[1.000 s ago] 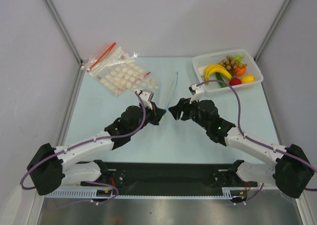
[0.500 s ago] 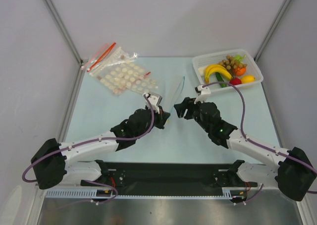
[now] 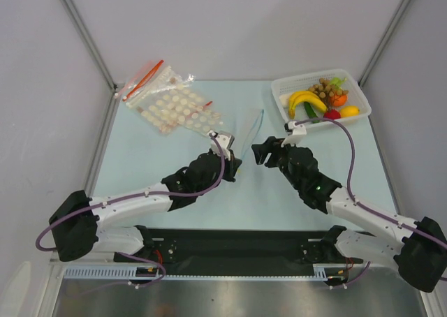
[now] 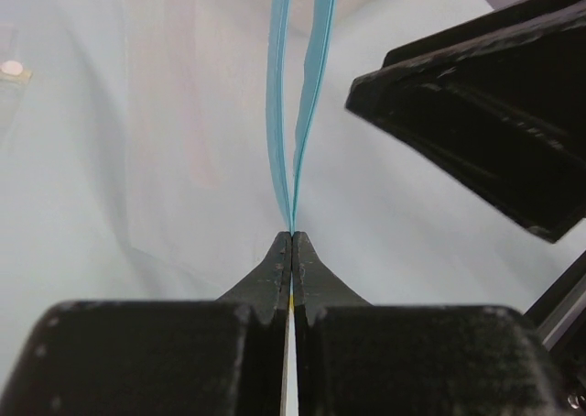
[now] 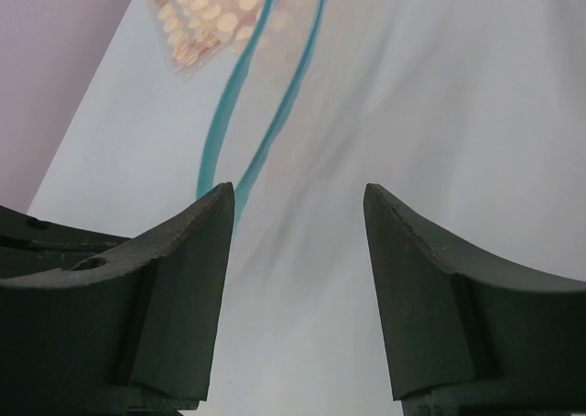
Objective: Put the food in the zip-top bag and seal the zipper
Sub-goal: Open the zipper of the food storage bag.
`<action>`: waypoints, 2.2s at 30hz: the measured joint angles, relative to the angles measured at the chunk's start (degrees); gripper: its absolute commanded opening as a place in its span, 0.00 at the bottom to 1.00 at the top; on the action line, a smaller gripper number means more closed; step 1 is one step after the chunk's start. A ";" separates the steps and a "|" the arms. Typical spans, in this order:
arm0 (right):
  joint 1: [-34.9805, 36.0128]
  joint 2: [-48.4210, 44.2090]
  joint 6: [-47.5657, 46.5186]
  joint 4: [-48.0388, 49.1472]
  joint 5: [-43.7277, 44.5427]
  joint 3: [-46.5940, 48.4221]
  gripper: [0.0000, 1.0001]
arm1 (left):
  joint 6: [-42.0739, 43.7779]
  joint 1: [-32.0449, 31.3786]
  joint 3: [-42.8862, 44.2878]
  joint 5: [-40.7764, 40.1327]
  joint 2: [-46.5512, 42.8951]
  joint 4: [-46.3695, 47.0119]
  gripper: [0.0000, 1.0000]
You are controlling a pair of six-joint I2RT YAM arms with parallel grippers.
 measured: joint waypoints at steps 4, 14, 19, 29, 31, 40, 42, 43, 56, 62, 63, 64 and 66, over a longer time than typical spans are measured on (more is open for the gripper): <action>0.02 -1.88 0.00 0.11 1.16 -0.74 0.64 | -0.02 0.00 0.11 -0.13 0.61 -0.70 0.00; -0.28 -2.36 1.42 0.07 3.13 -0.92 0.64 | -0.02 -0.72 0.22 -0.07 0.72 -0.70 0.00; -0.50 -2.34 2.05 0.07 3.78 -0.92 0.64 | 0.22 -1.75 0.50 -0.22 1.14 -0.76 0.00; -0.96 0.90 3.19 -0.76 4.00 -0.83 0.45 | 2.47 -4.90 2.23 -3.43 1.81 -1.33 0.00; -0.96 2.08 2.99 -1.14 3.80 -0.55 0.34 | 2.82 -5.18 2.54 -4.35 1.88 -1.64 0.00; -0.94 3.72 1.60 -2.29 1.16 0.42 0.00 | 3.37 -5.29 3.15 -6.56 2.23 -2.97 0.30; -0.92 3.72 1.29 -2.29 0.39 0.42 0.00 | 3.56 -5.31 3.41 -6.91 2.25 -3.32 0.42; -0.90 3.72 1.07 -2.27 -0.09 0.42 0.00 | 3.58 -5.31 3.52 -7.26 2.25 -3.43 0.46; 1.79 4.46 -2.03 -2.01 -2.73 0.61 0.00 | 3.39 -5.33 5.01 -8.83 3.39 -4.66 0.54; 2.91 4.55 -3.06 -1.62 -2.78 0.74 0.00 | 3.32 -5.33 6.25 -8.83 5.53 -5.44 0.38; 3.08 4.55 -3.21 -1.53 -2.75 0.74 0.00 | 3.34 -5.33 6.54 -8.85 5.95 -5.68 0.37; 3.23 4.55 -3.28 -1.38 -2.75 0.74 0.00 | 3.32 -5.33 6.99 -8.96 6.51 -6.16 0.36; 3.43 4.55 -3.37 -1.18 -2.78 0.74 0.00 | 3.28 -5.29 7.65 -9.07 7.52 -6.62 0.35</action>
